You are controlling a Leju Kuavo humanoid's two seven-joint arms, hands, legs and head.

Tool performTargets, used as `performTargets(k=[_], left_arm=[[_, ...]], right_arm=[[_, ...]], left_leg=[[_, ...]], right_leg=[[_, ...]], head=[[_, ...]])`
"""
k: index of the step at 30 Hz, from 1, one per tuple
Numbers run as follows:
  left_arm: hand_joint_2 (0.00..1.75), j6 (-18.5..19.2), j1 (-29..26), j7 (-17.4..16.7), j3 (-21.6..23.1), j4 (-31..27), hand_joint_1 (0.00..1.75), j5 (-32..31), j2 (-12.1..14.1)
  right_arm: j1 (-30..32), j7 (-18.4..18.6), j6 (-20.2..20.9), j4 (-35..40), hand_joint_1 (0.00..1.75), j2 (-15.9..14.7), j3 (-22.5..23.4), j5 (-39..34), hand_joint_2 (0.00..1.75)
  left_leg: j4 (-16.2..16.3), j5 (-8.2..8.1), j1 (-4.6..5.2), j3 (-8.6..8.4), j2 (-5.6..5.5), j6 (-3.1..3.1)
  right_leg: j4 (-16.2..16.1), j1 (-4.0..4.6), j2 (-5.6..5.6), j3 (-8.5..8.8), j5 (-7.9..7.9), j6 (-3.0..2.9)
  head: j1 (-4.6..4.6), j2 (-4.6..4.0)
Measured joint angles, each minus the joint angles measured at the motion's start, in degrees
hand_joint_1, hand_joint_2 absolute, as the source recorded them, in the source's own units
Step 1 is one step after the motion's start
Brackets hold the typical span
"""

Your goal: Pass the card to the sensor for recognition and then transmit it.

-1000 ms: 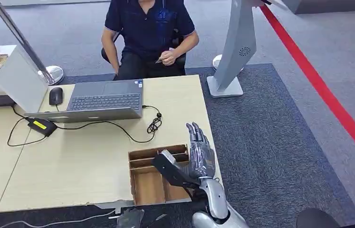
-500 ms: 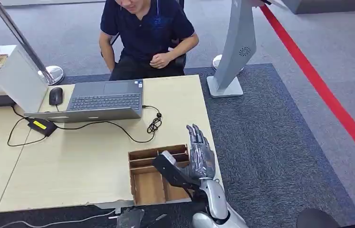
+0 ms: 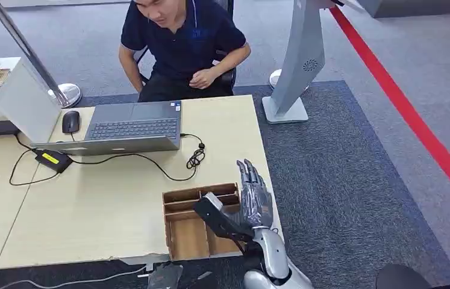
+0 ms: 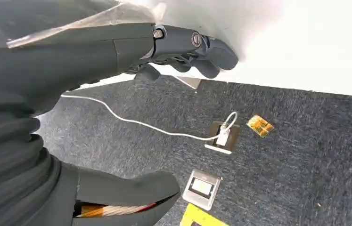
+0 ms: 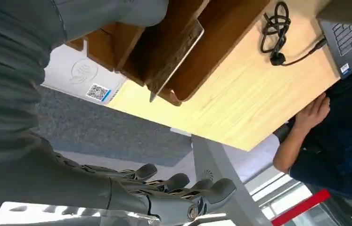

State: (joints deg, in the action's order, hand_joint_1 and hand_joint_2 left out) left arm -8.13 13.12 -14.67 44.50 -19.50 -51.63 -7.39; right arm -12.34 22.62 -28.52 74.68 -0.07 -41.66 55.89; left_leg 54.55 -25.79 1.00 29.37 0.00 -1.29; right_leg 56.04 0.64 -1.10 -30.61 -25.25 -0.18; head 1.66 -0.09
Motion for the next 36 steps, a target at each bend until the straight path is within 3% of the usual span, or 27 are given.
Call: performTargets(k=[16,36], left_arm=[[1.75,0.0,0.0,1.5,-1.0,0.0,0.00,-1.4,0.0],[1.75,0.2,0.0,1.0,-1.5,0.0,0.00,-2.3,-0.3]], right_arm=[[1.4,4.6,-1.6,-0.6,0.00,-0.7,0.0,10.6,1.75],[0.7,4.9,-0.4,-0.9,0.00,-0.7,0.0,11.0,1.75]], left_leg=[[0.0,0.00,0.00,-0.01,0.00,0.00],[0.0,0.00,0.00,0.00,0.00,0.00]], right_leg=[[0.0,0.00,0.01,0.00,0.00,0.00],[0.0,0.00,0.00,0.00,0.00,0.00]], head=[[0.00,0.00],[0.02,0.00]])
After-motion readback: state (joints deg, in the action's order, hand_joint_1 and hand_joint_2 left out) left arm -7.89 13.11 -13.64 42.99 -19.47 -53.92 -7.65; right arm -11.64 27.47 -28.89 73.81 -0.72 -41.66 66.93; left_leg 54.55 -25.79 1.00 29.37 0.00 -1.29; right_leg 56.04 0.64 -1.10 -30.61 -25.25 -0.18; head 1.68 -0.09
